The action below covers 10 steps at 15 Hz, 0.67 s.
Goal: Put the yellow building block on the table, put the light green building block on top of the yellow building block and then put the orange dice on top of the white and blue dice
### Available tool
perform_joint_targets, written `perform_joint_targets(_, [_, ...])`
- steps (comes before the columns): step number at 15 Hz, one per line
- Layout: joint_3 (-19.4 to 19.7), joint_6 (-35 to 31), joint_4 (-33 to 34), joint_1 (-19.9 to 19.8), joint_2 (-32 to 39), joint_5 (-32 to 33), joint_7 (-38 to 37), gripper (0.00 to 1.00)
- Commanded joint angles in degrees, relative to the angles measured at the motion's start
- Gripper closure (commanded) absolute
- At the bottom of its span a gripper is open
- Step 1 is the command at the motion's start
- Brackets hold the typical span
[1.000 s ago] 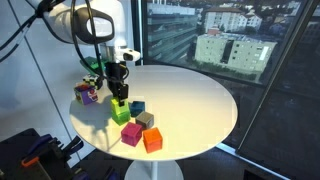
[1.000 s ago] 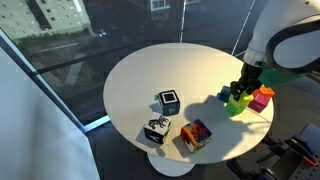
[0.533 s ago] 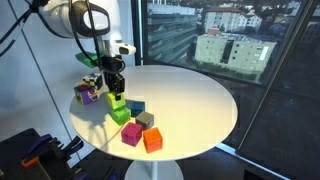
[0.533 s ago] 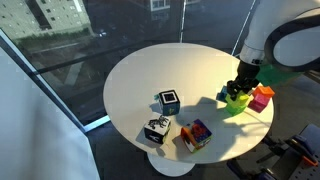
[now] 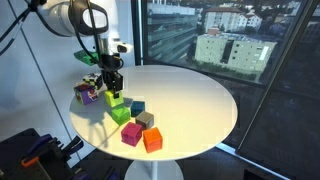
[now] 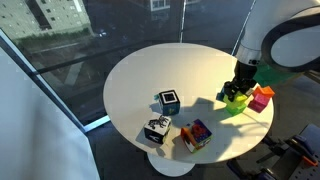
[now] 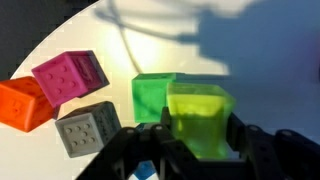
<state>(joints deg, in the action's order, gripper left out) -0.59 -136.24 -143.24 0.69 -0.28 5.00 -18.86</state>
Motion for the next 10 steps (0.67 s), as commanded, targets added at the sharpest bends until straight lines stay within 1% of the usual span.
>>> perform_joint_targets(1, [-0.03,0.12,0.07,-0.05,0.00,-0.02,0.04,0.48])
perform_joint_targets(7, [-0.03,0.12,0.07,-0.05,0.00,-0.02,0.04,0.48])
perform_joint_targets(8, [-0.11,0.08,0.19,0.03,0.05,0.21,-0.19,0.73])
perform_joint_targets(10, [-0.26,0.12,0.54,0.19,0.29,0.28,-0.34,0.73])
